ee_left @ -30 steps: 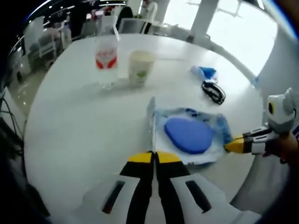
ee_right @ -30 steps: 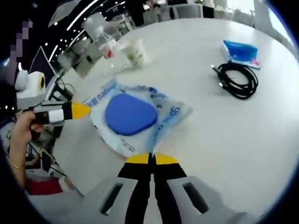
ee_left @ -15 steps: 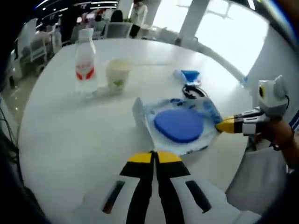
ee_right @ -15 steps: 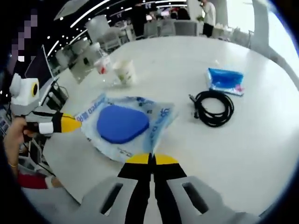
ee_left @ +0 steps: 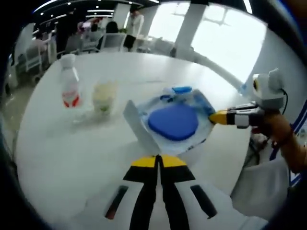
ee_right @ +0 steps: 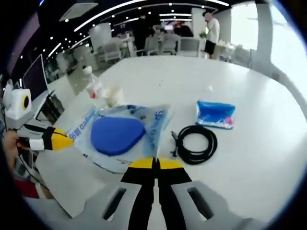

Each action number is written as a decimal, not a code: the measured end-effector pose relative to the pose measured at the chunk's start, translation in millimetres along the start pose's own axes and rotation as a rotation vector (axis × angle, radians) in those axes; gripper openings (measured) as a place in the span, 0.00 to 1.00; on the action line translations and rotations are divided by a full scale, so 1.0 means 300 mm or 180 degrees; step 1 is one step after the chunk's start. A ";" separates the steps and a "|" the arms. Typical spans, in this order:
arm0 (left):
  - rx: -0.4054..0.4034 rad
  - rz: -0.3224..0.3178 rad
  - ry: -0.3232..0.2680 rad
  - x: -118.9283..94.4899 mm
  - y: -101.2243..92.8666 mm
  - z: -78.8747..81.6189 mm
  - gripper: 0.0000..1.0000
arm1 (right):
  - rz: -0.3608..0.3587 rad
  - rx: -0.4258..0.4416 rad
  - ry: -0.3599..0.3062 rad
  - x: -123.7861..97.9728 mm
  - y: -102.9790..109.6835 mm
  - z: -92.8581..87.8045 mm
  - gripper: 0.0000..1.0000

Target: Arrange the tabletop items into an orderly group along one side of the table until the central work area is clear of visible clutter.

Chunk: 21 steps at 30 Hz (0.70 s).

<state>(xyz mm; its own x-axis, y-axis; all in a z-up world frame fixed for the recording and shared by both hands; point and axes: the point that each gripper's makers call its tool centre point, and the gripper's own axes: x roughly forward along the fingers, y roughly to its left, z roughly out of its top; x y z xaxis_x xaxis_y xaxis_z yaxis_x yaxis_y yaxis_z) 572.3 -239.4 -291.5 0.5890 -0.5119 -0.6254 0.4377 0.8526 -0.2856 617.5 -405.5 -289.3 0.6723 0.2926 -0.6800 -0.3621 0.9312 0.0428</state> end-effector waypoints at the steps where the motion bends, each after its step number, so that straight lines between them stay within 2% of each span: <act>1: 0.0010 -0.0004 -0.0011 0.005 -0.003 0.008 0.00 | -0.0016 -0.0018 -0.0008 0.003 -0.009 0.009 0.01; 9: -0.0066 -0.0040 -0.0163 0.065 -0.012 0.100 0.00 | -0.0097 -0.0080 -0.0077 0.044 -0.085 0.085 0.01; 17: -0.0120 0.0010 -0.0199 0.131 0.016 0.138 0.00 | -0.0132 -0.0263 -0.0063 0.122 -0.125 0.135 0.01; 21: -0.0136 0.0102 -0.0199 0.166 0.046 0.148 0.00 | -0.0106 -0.0279 -0.0047 0.168 -0.134 0.148 0.01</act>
<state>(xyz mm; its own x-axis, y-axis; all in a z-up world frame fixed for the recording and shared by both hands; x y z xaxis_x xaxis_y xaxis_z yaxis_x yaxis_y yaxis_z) 637.7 -257.8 -294.3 0.6441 -0.4886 -0.5886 0.3892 0.8717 -0.2976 694.5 -418.7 -292.9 0.6942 0.2655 -0.6691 -0.3941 0.9180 -0.0445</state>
